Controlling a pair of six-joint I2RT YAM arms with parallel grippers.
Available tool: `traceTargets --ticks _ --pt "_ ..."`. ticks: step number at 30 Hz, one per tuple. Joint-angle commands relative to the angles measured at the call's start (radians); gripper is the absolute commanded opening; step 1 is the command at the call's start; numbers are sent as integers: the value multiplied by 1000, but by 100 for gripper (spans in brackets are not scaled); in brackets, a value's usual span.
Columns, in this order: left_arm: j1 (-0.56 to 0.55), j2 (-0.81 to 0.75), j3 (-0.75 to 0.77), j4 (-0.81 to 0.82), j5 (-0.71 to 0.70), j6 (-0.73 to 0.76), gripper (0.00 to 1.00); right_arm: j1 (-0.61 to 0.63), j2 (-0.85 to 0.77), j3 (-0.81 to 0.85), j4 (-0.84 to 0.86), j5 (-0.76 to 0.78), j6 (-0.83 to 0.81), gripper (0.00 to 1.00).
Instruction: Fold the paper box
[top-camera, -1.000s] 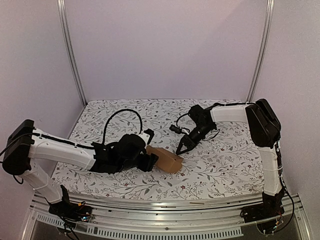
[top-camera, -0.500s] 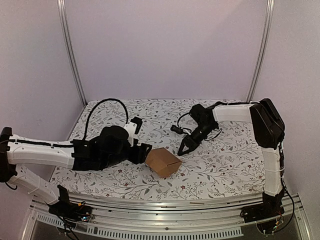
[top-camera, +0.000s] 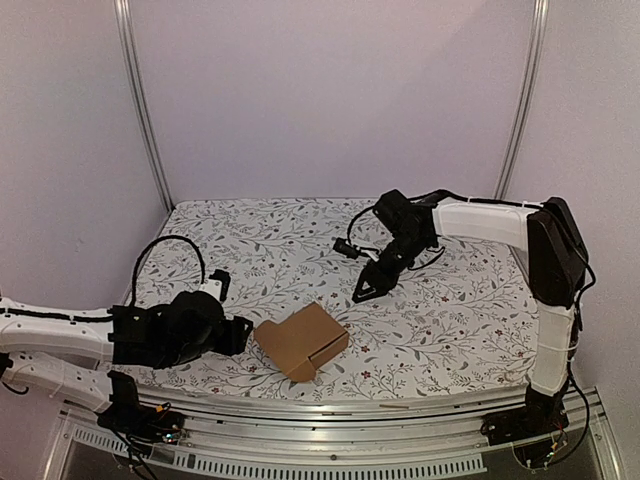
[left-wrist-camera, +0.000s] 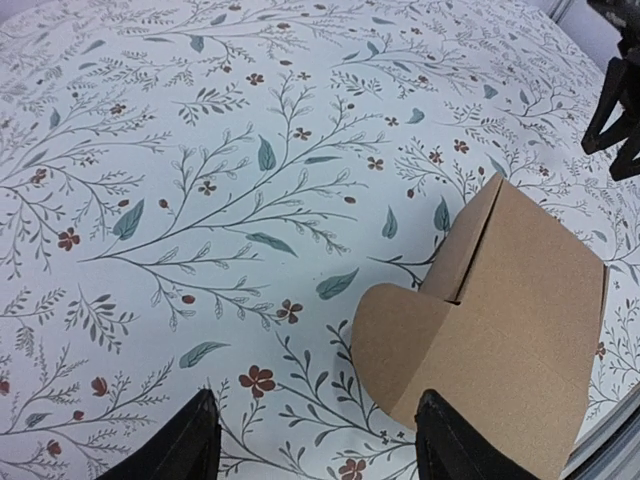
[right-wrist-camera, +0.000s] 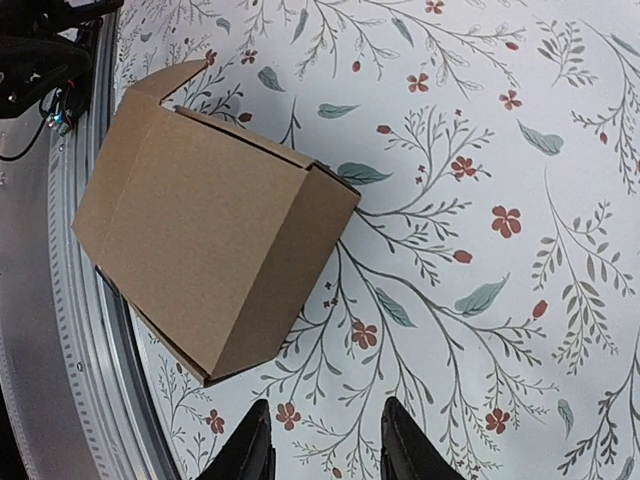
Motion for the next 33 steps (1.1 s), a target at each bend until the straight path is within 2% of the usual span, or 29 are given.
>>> traceTargets --ticks 1,5,14,24,33 --pt "5 -57 -15 -149 -66 -129 66 105 -28 63 -1 90 -46 35" --pt "6 -101 -21 -192 -91 -166 66 144 23 100 1 79 -31 30" --pt "6 -122 -58 -208 -72 -204 62 215 46 95 0 87 -73 28" --pt "6 -190 -61 -256 -112 -209 62 394 24 122 -12 261 -271 43" --pt "6 -293 -103 -264 -117 -224 61 395 80 217 -18 260 -266 43"
